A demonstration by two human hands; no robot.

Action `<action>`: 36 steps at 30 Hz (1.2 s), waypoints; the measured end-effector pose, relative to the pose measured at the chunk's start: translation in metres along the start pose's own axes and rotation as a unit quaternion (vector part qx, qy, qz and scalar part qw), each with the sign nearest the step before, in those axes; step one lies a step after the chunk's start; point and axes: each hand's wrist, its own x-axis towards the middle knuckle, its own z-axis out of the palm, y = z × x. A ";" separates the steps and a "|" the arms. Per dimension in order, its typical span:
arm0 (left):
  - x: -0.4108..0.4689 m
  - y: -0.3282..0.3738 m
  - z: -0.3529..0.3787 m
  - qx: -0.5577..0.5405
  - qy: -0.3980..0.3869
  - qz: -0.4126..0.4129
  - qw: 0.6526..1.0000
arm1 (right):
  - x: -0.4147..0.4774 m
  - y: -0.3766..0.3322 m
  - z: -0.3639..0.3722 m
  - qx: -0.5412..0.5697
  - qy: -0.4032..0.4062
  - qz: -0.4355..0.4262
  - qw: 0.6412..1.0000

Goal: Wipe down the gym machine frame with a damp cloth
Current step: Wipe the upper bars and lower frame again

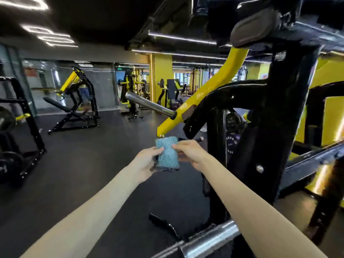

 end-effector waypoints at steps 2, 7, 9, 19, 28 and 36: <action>0.017 0.003 -0.012 0.011 -0.002 -0.015 1.000 | 0.014 0.002 0.009 0.002 0.020 0.001 1.000; 0.047 -0.006 -0.014 0.020 -0.012 -0.015 1.000 | 0.036 0.014 0.006 0.024 0.079 0.022 0.996; 0.055 -0.011 -0.014 0.019 0.007 -0.013 1.000 | 0.041 0.018 -0.003 0.033 0.094 0.031 0.995; 0.105 -0.013 0.024 -0.029 -0.058 -0.074 0.995 | 0.065 0.008 -0.028 -0.005 0.087 0.046 0.995; 0.198 -0.018 0.018 -0.071 -0.109 -0.128 0.983 | 0.111 -0.005 -0.073 -0.023 0.320 -0.021 0.947; 0.248 0.067 0.091 0.206 -0.070 0.284 0.934 | 0.104 -0.055 -0.090 -0.458 0.579 -0.057 0.672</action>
